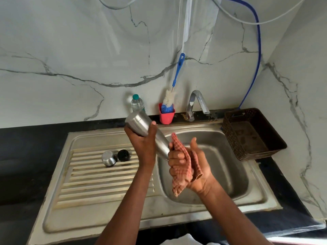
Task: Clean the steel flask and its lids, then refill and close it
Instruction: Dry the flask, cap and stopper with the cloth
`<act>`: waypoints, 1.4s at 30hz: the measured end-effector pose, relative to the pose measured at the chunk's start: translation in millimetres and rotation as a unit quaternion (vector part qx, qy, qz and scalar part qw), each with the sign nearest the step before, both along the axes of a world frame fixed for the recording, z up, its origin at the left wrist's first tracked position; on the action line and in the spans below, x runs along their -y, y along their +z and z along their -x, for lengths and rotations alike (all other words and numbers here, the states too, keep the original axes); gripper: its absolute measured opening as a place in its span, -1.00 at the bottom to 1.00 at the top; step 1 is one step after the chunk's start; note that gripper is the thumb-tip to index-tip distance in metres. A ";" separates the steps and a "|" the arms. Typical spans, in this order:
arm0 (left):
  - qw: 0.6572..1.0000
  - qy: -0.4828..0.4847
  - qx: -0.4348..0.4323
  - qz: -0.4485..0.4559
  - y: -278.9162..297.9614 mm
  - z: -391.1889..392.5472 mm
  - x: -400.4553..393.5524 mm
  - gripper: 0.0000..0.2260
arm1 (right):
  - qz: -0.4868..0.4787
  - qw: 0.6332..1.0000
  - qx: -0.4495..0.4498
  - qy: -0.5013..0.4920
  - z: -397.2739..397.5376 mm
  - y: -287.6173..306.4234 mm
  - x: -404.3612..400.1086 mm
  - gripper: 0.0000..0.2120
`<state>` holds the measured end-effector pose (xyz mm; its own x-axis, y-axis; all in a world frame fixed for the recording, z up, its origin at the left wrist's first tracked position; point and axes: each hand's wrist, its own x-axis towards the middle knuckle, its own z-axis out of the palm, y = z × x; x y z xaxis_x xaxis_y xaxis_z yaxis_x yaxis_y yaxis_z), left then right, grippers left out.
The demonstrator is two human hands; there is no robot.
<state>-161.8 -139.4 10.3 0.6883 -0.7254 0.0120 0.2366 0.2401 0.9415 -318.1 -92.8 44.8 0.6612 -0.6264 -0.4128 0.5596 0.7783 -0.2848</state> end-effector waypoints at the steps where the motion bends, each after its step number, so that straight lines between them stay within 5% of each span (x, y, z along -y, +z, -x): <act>1: 0.999 0.005 -0.028 -0.022 -6.7 -3.7 -5.8 -0.47 | 0.032 0.999 -0.015 -0.003 2.7 13.0 7.3 -0.13; 5: 0.990 -0.014 -0.120 -0.073 -20.8 -25.7 -20.7 -0.46 | 0.134 0.965 -0.186 -0.126 20.2 53.1 26.7 -0.14; 9: 0.980 -0.078 -0.144 -0.115 -16.6 -26.0 -29.6 -0.38 | 0.262 0.871 -0.377 -0.174 4.9 47.4 14.2 -0.20; 13: 0.956 -0.160 -0.204 -0.136 3.9 -10.1 -35.2 -0.25 | 0.524 0.713 -0.461 -0.061 -27.1 19.5 -18.7 -0.49; 16: 0.924 -0.254 -0.276 -0.077 7.3 -6.4 -40.8 -0.23 | 0.646 0.521 -0.557 0.030 -48.7 -2.5 -24.1 -0.39; 17: 0.920 -0.259 -0.285 -0.072 3.7 -5.9 -42.5 -0.25 | 0.649 0.495 -0.576 0.038 -52.9 -3.9 -18.2 -0.36; 20: 0.927 -0.252 -0.274 -0.047 1.3 1.8 -47.0 -0.43 | 0.623 0.535 -0.569 0.033 -62.3 5.4 10.2 -0.36; 25: 0.966 -0.189 -0.178 -0.009 16.5 -1.1 -52.8 -0.38 | 0.549 0.687 -0.476 0.019 -69.4 21.9 16.4 -0.38; 27: 0.978 -0.163 -0.131 -0.011 19.7 -8.2 -53.9 -0.36 | 0.573 0.652 -0.495 0.031 -62.9 17.2 -10.5 -0.32; 30: 0.988 -0.101 -0.088 -0.075 21.7 -21.2 -50.1 -0.31 | 0.620 0.530 -0.576 0.051 -55.1 -4.8 -56.0 -0.21; 32: 0.986 -0.106 -0.074 -0.104 22.4 -26.0 -47.6 -0.25 | 0.614 0.526 -0.586 0.049 -53.5 -17.4 -66.9 -0.17; 34: 0.984 -0.106 -0.058 -0.128 24.2 -21.7 -48.2 -0.23 | 0.576 0.575 -0.580 0.040 -51.2 -17.2 -59.8 -0.16; 39: 0.979 -0.200 -0.011 -0.048 27.2 -19.9 -49.7 -0.47 | 0.379 0.840 -0.388 -0.018 -52.4 -4.7 -39.5 -0.43; 42: 0.972 -0.229 -0.032 -0.041 33.2 -18.4 -47.0 -0.50 | 0.265 0.916 -0.301 0.024 -39.7 0.4 -30.6 -0.29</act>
